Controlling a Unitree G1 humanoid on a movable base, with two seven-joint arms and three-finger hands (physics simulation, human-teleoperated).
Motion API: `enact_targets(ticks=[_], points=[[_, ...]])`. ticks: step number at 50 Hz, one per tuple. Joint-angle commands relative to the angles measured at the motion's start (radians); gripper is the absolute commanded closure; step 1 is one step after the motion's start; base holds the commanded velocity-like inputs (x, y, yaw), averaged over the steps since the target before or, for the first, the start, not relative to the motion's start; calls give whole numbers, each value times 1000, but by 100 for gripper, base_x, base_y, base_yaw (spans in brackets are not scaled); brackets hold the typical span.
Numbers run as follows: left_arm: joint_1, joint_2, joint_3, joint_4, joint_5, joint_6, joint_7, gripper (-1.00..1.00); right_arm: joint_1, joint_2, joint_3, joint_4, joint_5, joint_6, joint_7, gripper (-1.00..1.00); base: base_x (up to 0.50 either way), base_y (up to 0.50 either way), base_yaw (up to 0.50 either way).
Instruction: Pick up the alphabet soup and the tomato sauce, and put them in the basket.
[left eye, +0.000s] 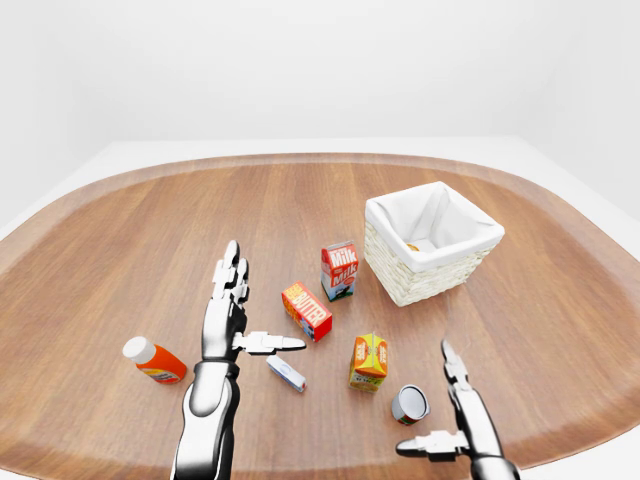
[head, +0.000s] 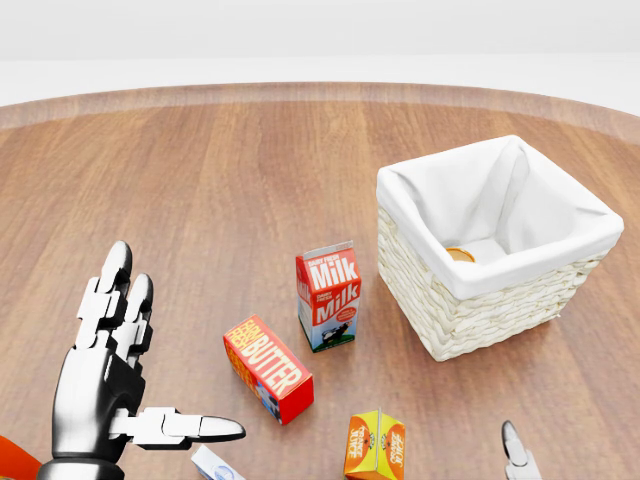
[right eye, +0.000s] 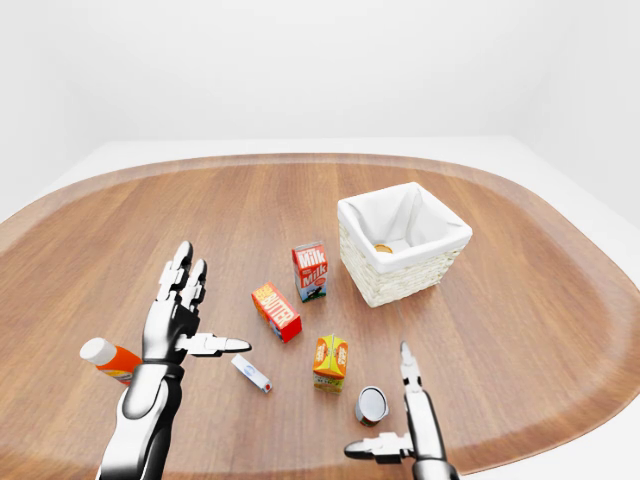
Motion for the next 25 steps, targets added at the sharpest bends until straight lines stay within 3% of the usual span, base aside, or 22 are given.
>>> enact_targets(ticks=[1, 25], points=[[-3, -1, 5, 1, -7, 0, 1, -100, -37, -1, 2, 10, -14, 0, -3, -100, 0, 0, 0], [-4, -1, 4, 1, -7, 0, 1, -100, -101, -31, 9, 155, -13, 0, -53, -100, 0, 0, 0]])
